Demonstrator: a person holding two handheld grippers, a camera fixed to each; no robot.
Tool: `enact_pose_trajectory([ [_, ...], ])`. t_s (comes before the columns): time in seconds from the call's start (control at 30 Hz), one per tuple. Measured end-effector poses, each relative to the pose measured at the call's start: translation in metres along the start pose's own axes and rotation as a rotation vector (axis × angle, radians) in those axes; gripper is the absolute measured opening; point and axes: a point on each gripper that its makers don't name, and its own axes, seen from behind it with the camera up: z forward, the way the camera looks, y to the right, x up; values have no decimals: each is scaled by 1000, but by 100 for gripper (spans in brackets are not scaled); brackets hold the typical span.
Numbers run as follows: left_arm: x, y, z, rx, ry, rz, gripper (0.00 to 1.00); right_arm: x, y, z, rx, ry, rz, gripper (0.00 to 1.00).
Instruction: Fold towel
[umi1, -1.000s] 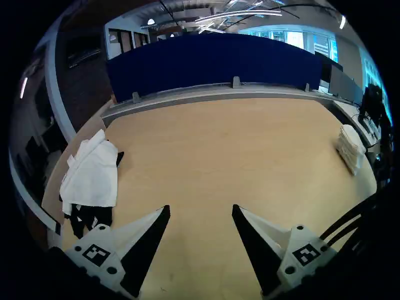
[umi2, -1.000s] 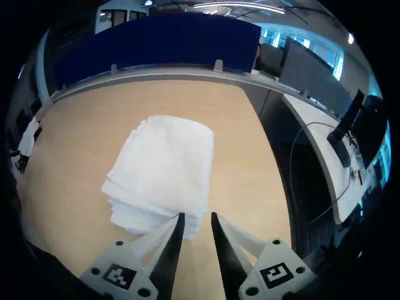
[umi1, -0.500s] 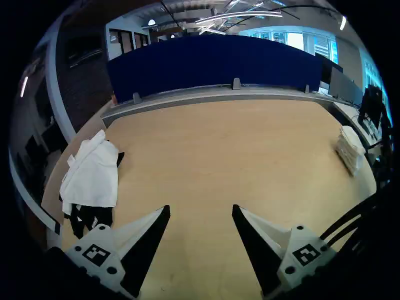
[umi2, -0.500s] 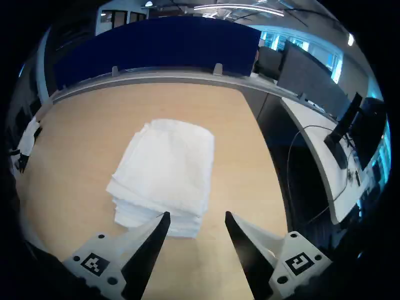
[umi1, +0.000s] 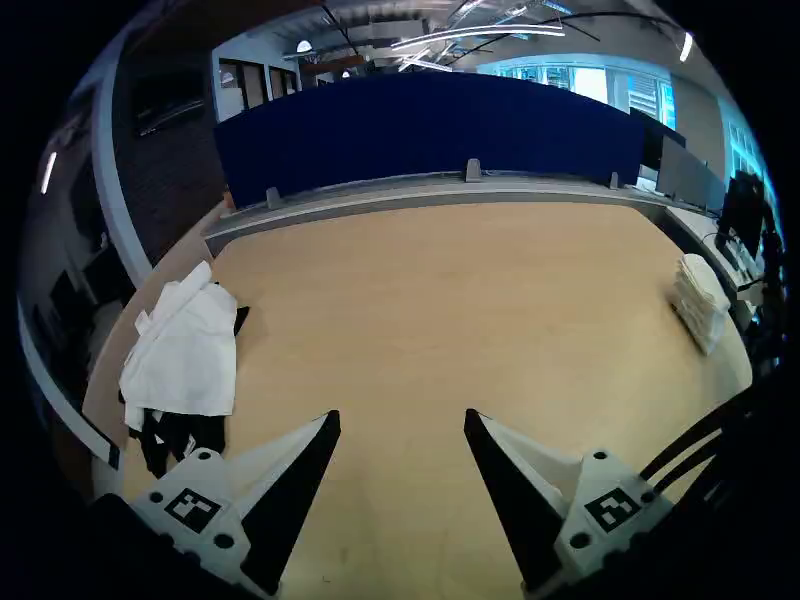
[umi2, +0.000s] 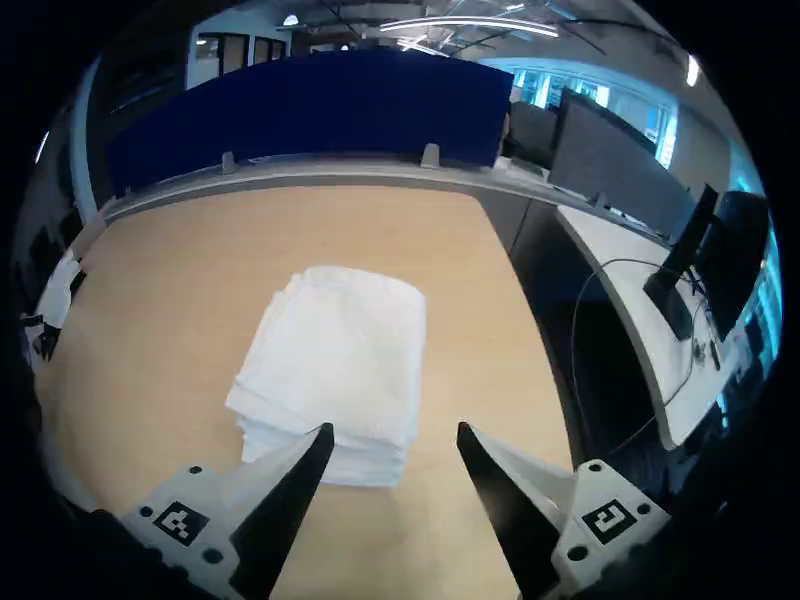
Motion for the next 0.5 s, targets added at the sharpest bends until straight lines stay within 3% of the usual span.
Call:
enact_pose_trajectory([
  [0.5, -1, -1, -4, 3, 3, -3, 92, 10, 0, -1, -4, 18, -5, 97],
])
